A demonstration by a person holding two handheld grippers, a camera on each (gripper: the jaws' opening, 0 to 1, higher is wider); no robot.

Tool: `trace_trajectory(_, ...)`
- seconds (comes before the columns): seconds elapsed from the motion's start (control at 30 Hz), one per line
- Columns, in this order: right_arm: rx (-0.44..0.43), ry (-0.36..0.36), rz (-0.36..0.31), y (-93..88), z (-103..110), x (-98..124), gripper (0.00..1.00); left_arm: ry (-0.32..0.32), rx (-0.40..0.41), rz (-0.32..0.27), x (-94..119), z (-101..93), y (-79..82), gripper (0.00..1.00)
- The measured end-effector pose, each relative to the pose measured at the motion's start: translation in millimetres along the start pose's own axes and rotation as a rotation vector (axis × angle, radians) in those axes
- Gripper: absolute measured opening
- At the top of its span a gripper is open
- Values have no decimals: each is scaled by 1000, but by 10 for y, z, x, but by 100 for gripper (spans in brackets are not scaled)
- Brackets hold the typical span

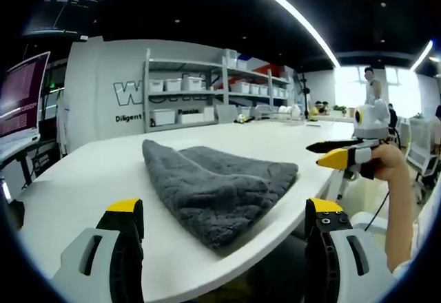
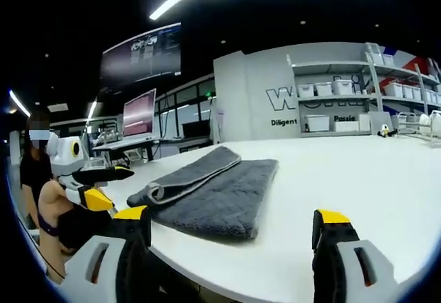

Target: Open the folded towel by lifting each exposed corner and separating the folded layers until the towel lies flat within the target outline without major curled edges

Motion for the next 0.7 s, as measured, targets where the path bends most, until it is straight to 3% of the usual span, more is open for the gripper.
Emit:
trace_trajectory(0.33, -3, 3, 4, -8, 3, -8, 99, -37, -41, 5, -115, -165, 34, 93)
trace_trajectory(0.7, -3, 5, 10, -22, 4, -15, 99, -56, -152, 15, -280, -409, 61, 87)
Point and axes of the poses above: the point that each gripper's makers call its tool centre point, and the gripper's own axes: x roughly backward along the fingers, z roughly to its left, y roughly out of its top, the point moved 1 cm from there along x, roughly backward along the fingers, and after that the axes turned 4 degrees about -x, right-handed, at the moved point
